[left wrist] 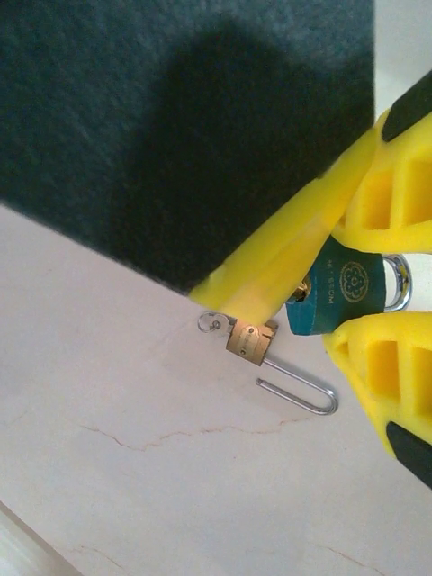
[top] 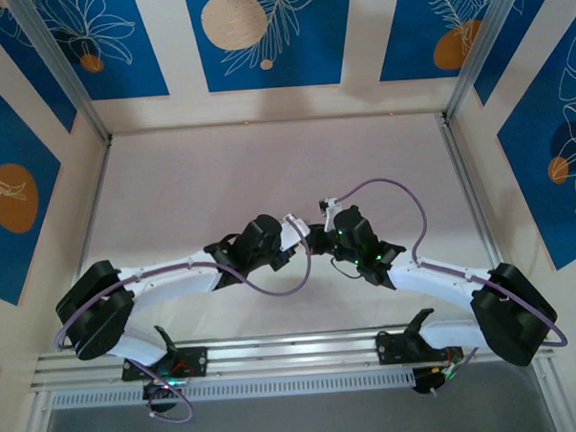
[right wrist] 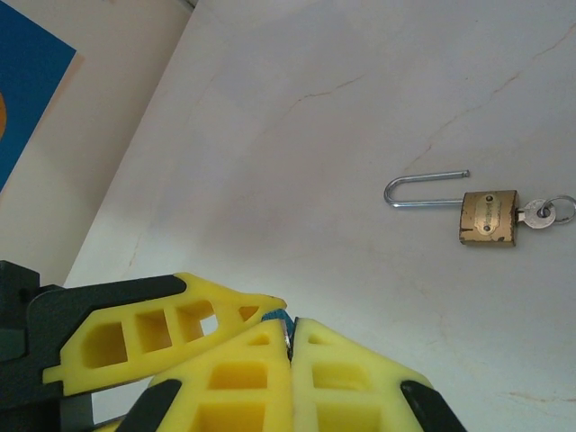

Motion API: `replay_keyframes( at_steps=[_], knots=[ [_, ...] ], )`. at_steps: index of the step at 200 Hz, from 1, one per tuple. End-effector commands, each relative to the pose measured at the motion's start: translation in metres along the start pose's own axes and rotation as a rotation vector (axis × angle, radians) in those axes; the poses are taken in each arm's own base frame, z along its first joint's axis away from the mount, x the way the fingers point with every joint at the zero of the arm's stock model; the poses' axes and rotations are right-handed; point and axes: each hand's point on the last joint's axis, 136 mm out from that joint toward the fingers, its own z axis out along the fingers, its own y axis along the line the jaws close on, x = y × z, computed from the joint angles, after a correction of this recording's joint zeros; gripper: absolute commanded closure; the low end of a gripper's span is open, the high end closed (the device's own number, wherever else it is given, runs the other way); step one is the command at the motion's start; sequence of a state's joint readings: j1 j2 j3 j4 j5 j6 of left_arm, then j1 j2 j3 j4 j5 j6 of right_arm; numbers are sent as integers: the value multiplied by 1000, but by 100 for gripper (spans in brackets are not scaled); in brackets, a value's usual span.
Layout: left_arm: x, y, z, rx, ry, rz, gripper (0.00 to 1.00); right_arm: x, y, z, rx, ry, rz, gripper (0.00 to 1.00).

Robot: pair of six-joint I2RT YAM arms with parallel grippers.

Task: Unlock with the key

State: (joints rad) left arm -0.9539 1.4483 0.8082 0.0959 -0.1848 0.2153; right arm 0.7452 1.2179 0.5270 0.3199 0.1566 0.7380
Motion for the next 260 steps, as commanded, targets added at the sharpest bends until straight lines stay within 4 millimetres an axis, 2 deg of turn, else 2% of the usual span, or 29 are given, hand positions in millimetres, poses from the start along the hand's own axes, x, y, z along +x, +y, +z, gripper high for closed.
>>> replay_keyframes(
  at_steps=[1,52,96,128,148,189,214,260],
  knots=[
    [-61,5,-15,-3,-219,-16,88,27,1,-5,-24,126,-15,97],
    [-32,-5,-5,25,-130,-13,88,-4,-3,-30,-28,61,13,81],
    [-16,-12,-4,53,-71,-9,89,-20,1,-51,-51,24,33,67],
    [-8,-12,-3,53,-33,9,88,-29,-13,-65,-13,-15,50,63],
    [-3,-12,-4,55,-2,27,89,-33,-25,-68,-1,-19,67,65],
    [4,-9,-9,60,106,126,89,-34,-39,-62,-107,30,142,83],
    [6,-5,-16,54,175,209,89,-28,-35,-50,-208,101,185,89],
    [9,-4,-21,46,226,333,88,-10,-18,-29,-351,204,245,90]
  ],
)
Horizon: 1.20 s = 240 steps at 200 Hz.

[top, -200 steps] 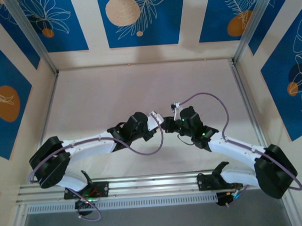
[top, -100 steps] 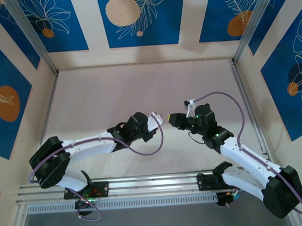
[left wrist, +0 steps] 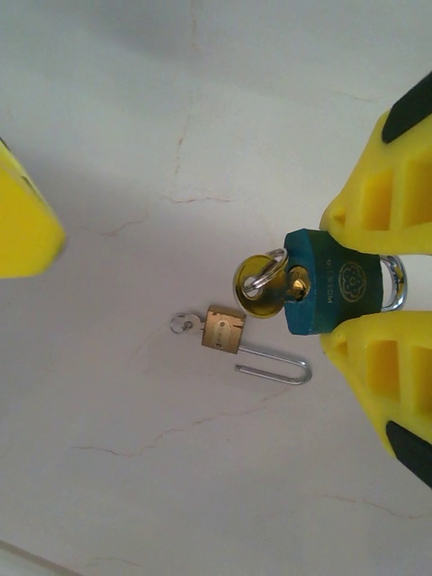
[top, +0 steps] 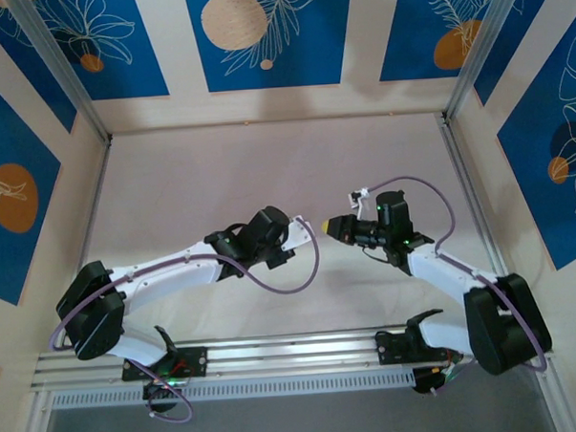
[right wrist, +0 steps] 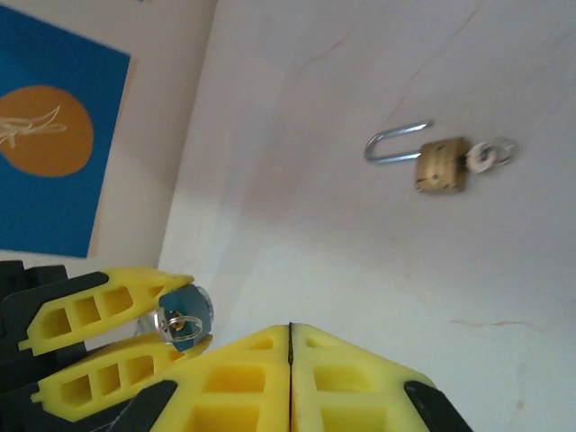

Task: Unlock with the key

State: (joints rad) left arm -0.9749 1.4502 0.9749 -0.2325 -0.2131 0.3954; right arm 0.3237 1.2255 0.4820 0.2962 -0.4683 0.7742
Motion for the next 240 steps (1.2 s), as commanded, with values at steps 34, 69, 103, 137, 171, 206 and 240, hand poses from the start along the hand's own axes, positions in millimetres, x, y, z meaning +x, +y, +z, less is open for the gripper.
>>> replay_keyframes(
  at_steps=[34,69,103,137,171,206,240],
  knots=[
    [15,-8,2,-6,120,171,89,18,29,18,-164,88,7,82],
    [7,-10,3,-4,91,159,89,33,33,32,-166,141,3,80],
    [7,-10,5,-7,91,162,89,37,30,38,-149,154,13,79],
    [8,-12,6,-3,90,161,89,37,31,38,-146,152,5,78],
    [7,-14,7,2,89,160,89,36,32,38,-141,152,-3,79],
    [7,-16,8,7,91,164,89,36,36,42,-139,164,-19,79],
    [6,-17,8,8,89,169,90,36,37,44,-138,169,-24,79]
  ],
)
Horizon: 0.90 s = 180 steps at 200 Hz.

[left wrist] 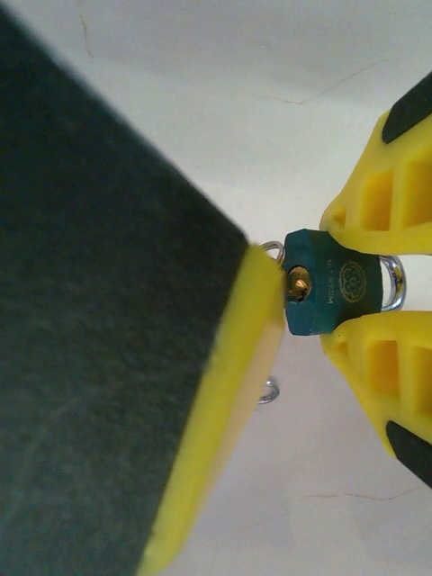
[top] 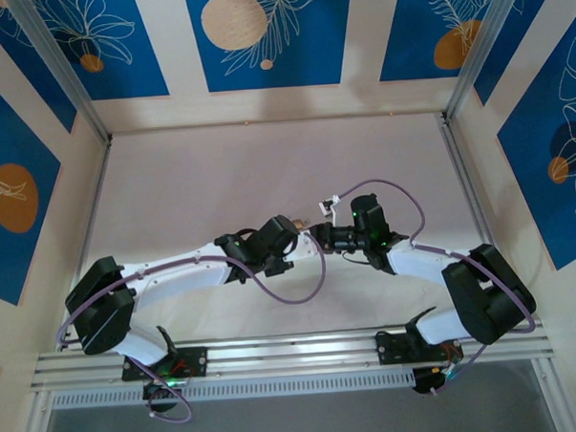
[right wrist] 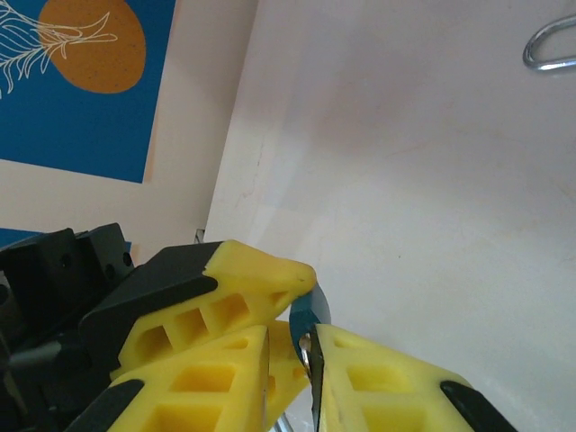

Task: Unlock with the key

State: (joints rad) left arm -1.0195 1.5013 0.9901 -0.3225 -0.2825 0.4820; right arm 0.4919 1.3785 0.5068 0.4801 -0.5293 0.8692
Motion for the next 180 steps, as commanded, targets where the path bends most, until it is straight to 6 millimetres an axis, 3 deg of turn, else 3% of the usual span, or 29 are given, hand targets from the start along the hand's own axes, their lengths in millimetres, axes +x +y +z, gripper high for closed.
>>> replay_keyframes(
  at_steps=[1,180],
  knots=[
    [-15,3,-3,-12,-32,23,90,-3,4,4,-3,11,-21,79],
    [-34,14,-6,-58,-105,-6,91,13,0,20,48,67,-33,94]
  ],
)
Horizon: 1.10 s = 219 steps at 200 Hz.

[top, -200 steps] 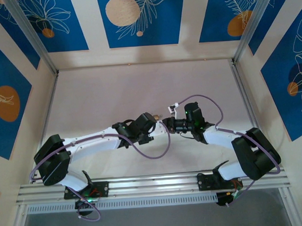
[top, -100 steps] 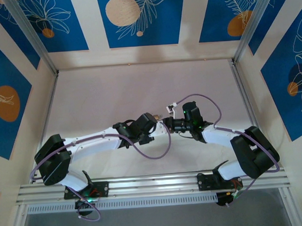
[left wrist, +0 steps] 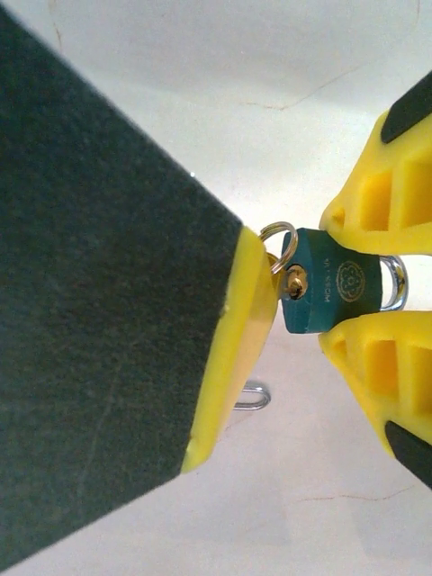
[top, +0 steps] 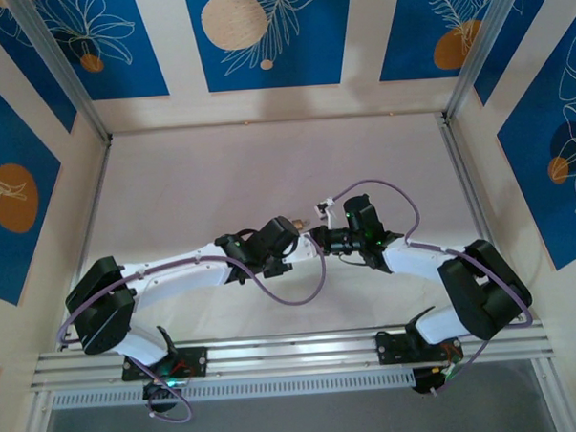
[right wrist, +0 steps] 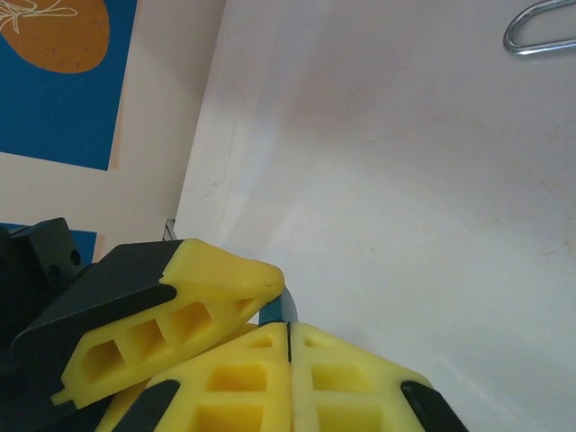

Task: Unlock with the key

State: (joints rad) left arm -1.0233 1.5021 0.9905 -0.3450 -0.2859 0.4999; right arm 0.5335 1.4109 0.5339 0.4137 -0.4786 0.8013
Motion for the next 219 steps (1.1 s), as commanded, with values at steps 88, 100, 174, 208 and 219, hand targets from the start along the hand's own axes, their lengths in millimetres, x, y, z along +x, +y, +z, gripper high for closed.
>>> replay_keyframes(
  at_steps=[88,100,174,208,219],
  knots=[
    [-52,11,4,-136,-165,38,93,7,21,19,-55,71,72,98],
    [-54,12,4,-156,-176,48,93,8,22,20,-57,75,81,99],
    [-63,13,1,-245,-247,89,95,7,26,20,-70,86,120,100],
    [-64,14,-1,-276,-265,95,95,7,28,21,-86,92,138,100],
    [-65,15,-3,-292,-278,97,96,7,28,22,-88,96,147,100]
  ],
)
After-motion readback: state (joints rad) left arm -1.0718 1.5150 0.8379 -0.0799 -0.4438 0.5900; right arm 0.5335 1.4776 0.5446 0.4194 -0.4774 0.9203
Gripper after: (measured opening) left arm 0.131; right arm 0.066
